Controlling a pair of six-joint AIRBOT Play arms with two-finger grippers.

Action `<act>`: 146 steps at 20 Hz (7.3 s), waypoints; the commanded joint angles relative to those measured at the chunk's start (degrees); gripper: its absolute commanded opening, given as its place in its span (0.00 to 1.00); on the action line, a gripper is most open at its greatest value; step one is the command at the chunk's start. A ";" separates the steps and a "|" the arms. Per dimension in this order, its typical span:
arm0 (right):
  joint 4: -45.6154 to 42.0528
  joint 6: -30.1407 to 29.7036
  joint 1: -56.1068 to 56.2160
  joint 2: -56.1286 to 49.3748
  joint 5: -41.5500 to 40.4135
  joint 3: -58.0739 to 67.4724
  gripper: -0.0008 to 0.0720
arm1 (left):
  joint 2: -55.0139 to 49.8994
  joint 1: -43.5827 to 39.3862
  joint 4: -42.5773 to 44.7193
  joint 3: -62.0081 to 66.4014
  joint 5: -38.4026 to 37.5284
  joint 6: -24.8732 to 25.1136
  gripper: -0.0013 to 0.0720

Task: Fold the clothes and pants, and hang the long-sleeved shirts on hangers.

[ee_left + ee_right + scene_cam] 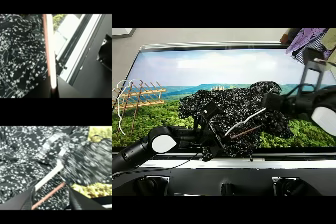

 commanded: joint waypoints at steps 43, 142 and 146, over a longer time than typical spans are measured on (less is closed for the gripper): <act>46.80 -114.14 -38.07 -22.73 1.40 -2.12 0.57 | -0.07 0.92 -0.09 0.00 0.20 0.15 0.05; 40.37 -93.02 -38.07 -10.51 5.29 -2.12 0.06 | -30.03 -1.25 -5.42 14.01 15.74 -30.12 0.05; 40.44 -92.78 -38.07 -10.51 5.29 -2.10 0.06 | -26.12 4.72 -1.92 14.01 7.32 -27.54 0.05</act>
